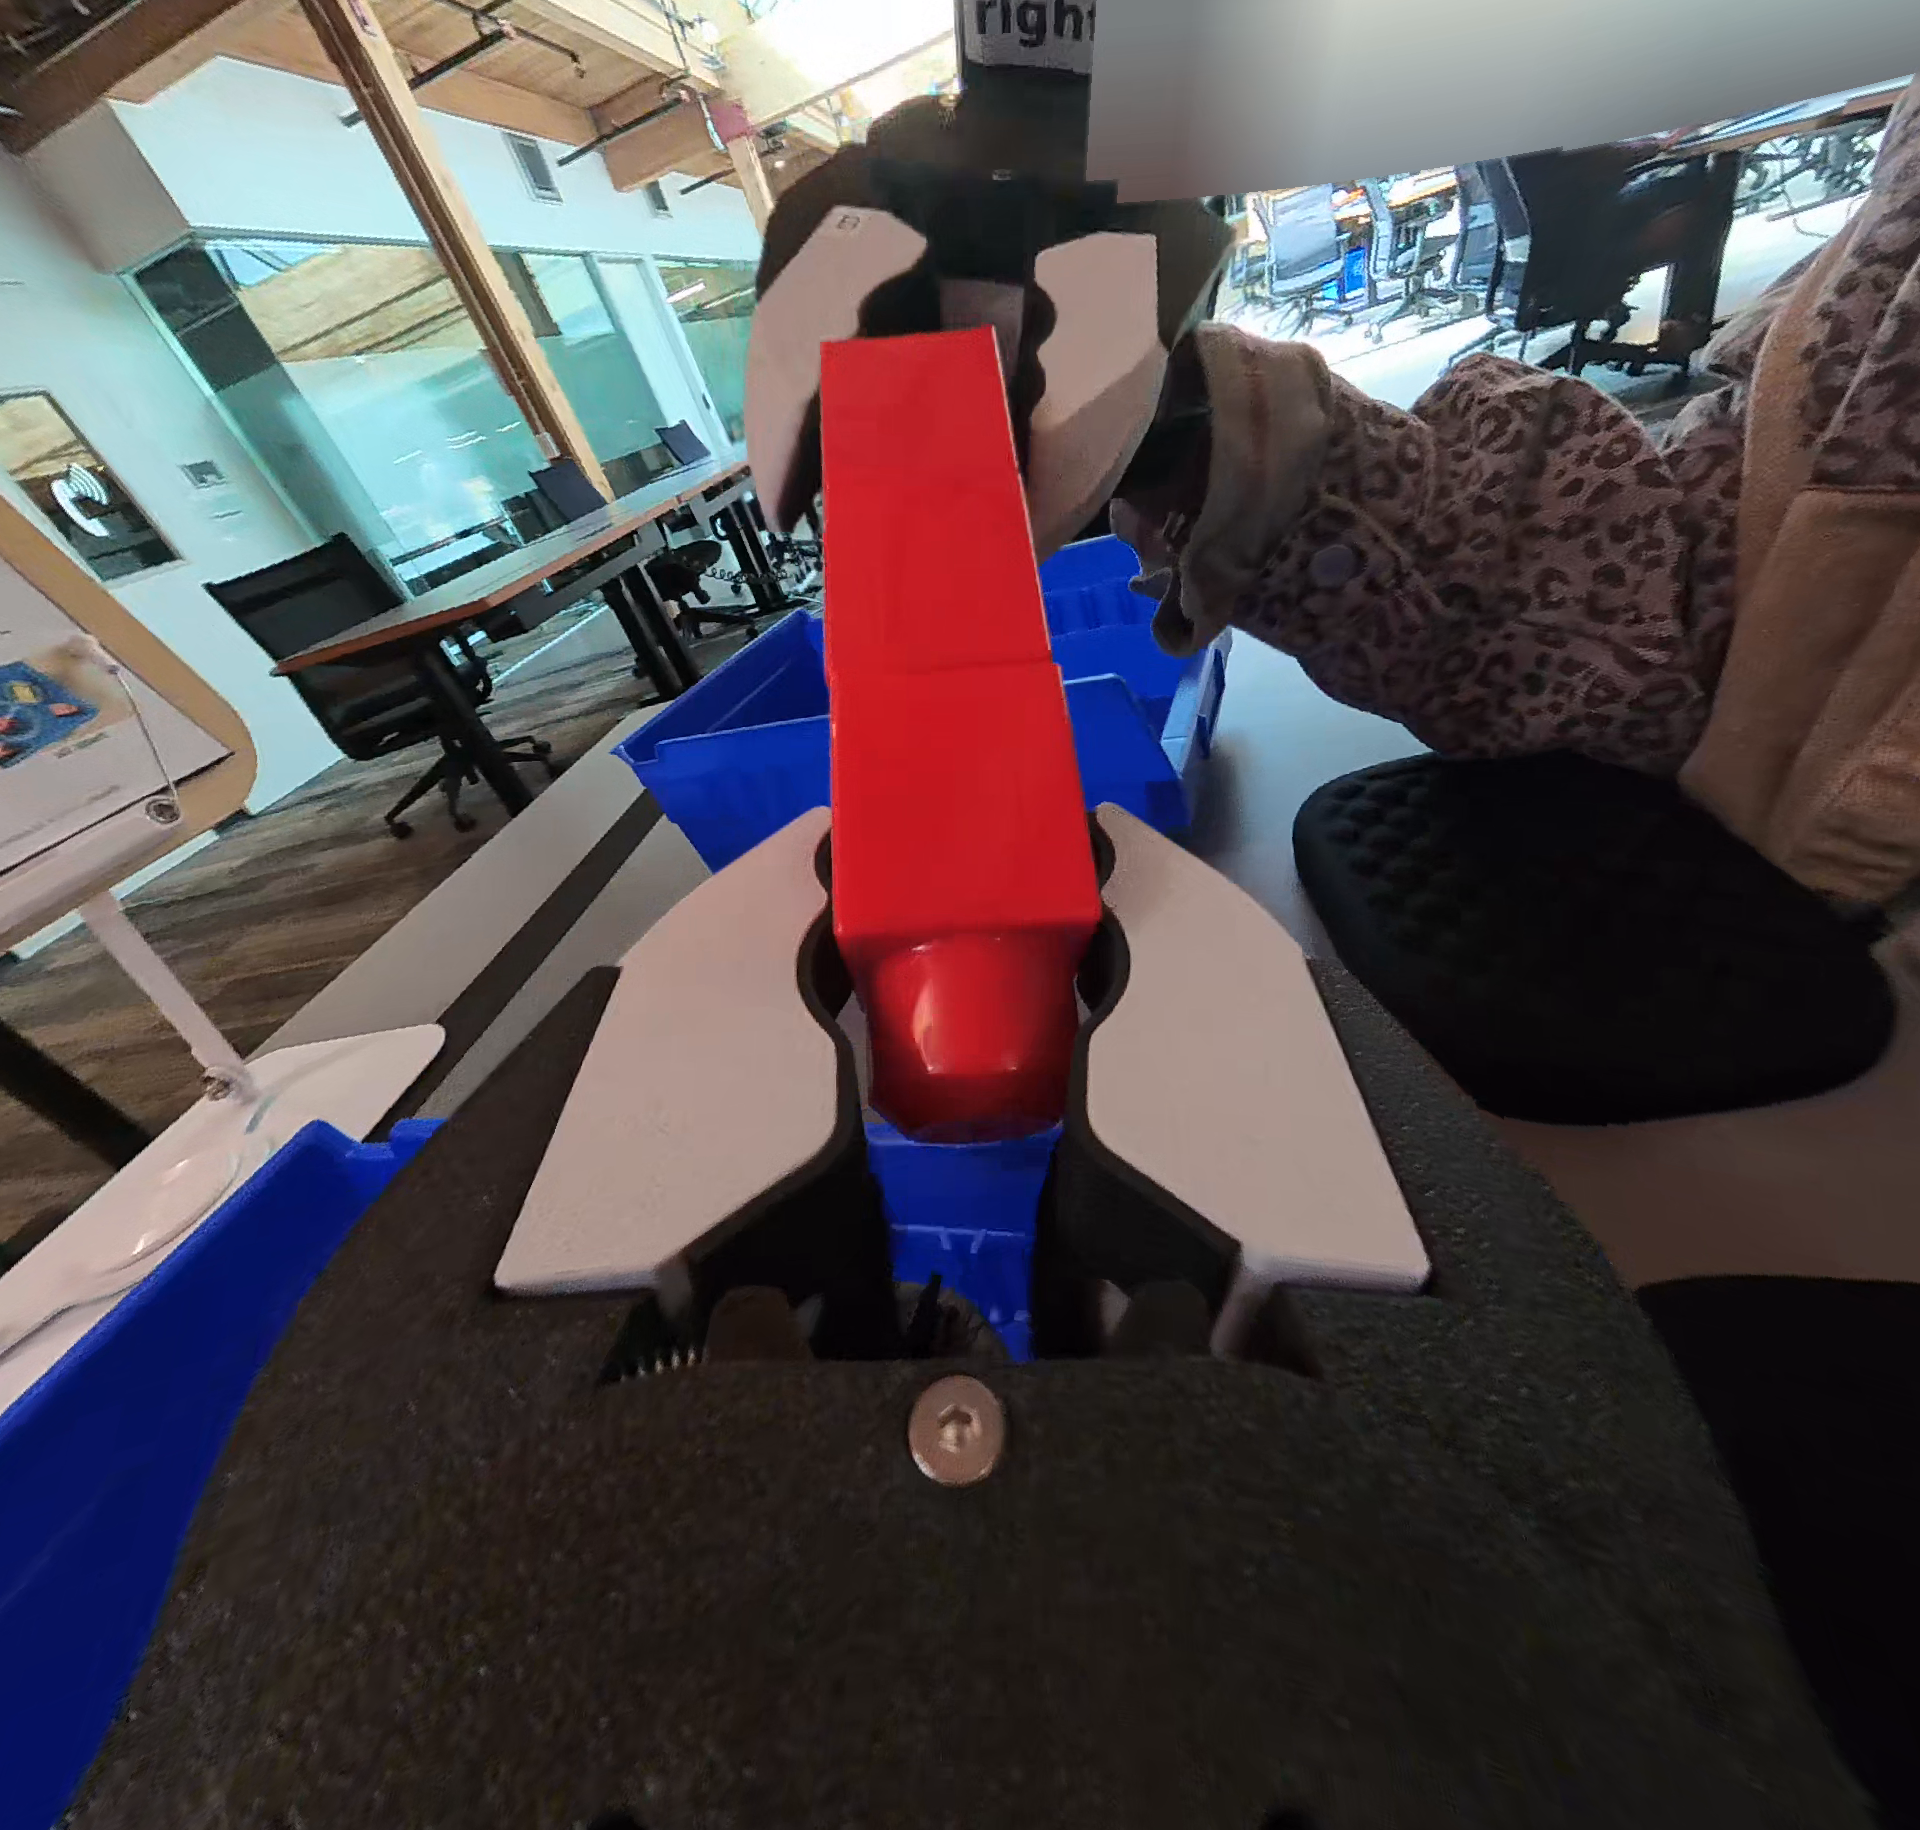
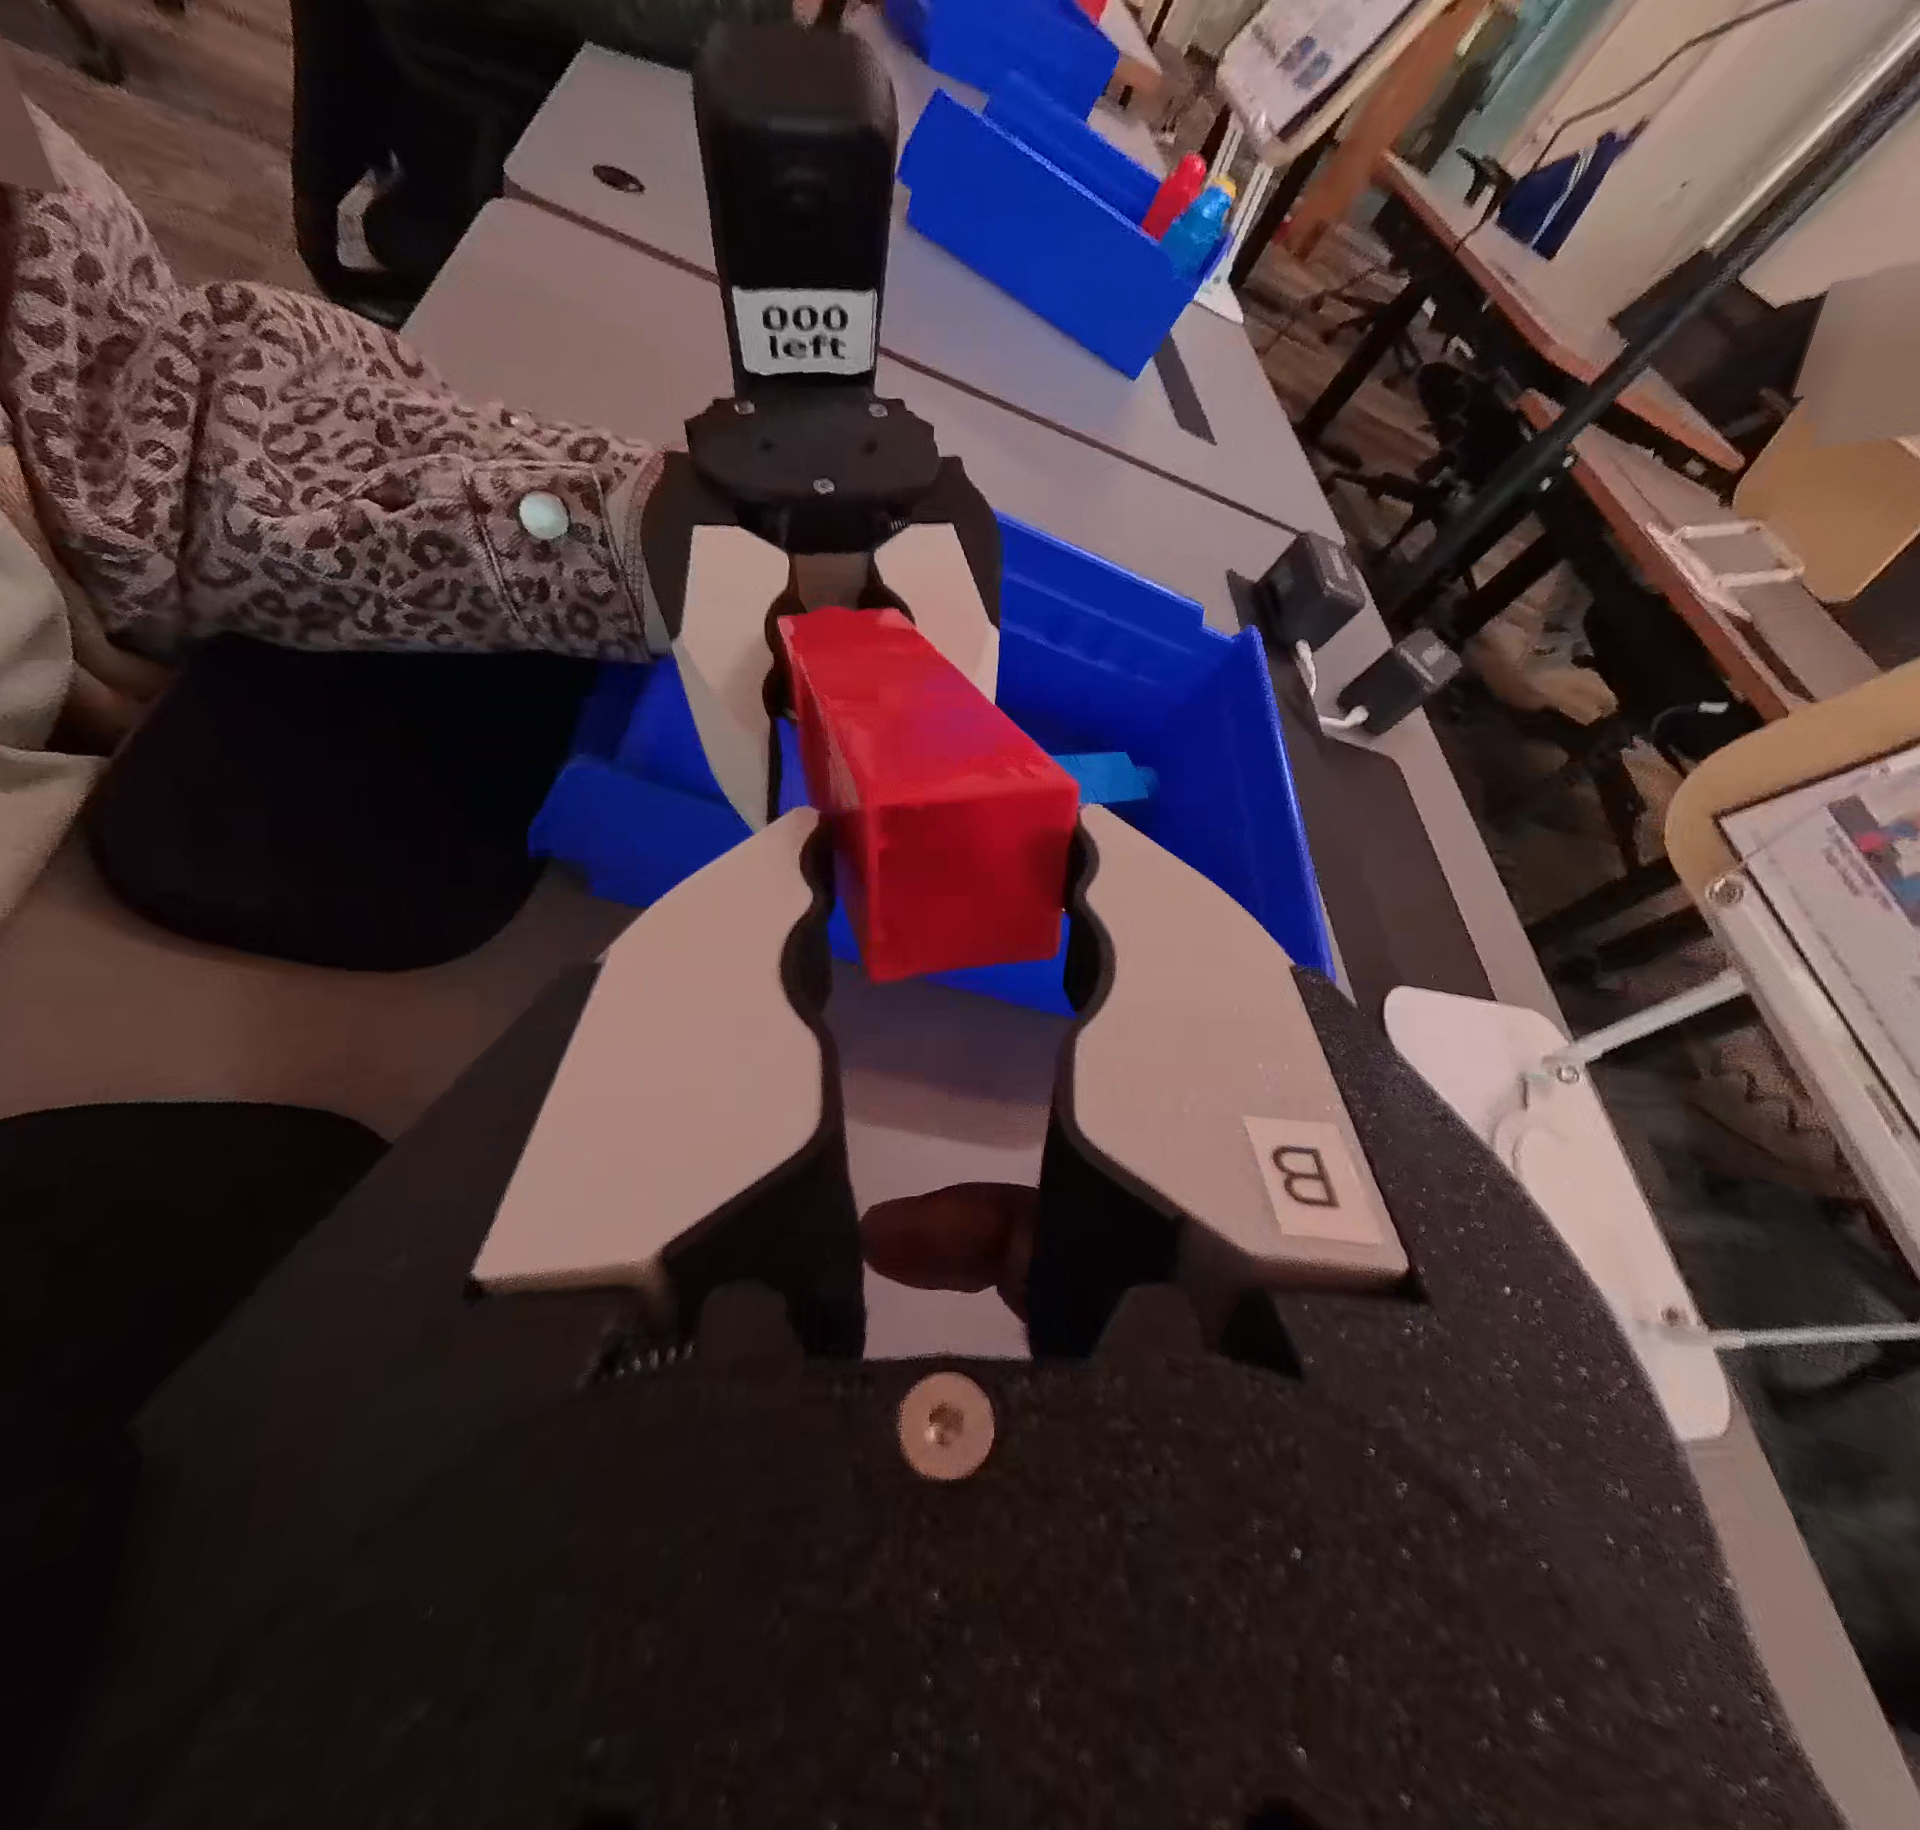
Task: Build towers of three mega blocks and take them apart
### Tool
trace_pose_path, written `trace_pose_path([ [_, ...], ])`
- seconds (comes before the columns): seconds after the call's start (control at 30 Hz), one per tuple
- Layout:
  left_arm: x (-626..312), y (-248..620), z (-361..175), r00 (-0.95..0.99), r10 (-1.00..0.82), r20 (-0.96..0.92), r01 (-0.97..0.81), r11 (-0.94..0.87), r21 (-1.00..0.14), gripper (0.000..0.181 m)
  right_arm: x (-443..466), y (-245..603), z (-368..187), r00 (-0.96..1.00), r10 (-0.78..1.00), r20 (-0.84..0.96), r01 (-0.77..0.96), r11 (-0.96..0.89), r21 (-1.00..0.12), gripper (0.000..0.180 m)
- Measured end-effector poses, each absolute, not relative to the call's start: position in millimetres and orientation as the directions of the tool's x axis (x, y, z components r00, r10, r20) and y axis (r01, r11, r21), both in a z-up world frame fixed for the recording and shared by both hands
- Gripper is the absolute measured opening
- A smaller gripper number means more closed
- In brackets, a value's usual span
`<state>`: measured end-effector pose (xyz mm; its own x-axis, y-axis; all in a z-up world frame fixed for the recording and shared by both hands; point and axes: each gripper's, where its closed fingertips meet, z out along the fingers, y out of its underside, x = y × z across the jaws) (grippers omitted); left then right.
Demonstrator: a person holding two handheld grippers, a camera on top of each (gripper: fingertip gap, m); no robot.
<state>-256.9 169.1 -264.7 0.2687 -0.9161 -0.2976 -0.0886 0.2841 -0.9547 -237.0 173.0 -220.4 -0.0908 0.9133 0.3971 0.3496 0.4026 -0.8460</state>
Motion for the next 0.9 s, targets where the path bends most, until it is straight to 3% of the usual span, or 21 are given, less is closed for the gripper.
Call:
trace_pose_path([
  [0.2, -264.6, 170.3, -246.5, 0.327, -0.899, -0.289, -0.002, 0.306, -0.952, 0.053, -240.3, 174.3, -225.6, -0.089, 0.914, 0.396, 0.390, 0.398, -0.830, 0.036],
  [0.7, -250.5, 165.6, -261.5, 0.292, -0.844, -0.449, -0.180, 0.413, -0.893, 0.037, -250.6, 149.8, -234.9, -0.209, 0.865, 0.456, 0.417, 0.500, -0.759, 0.035],
  [0.9, -278.7, 189.6, -263.3, 0.428, -0.780, -0.457, -0.227, 0.396, -0.890, 0.037, -193.6, 158.1, -162.5, 0.025, 0.864, 0.504, 0.222, 0.487, -0.845, 0.036],
])
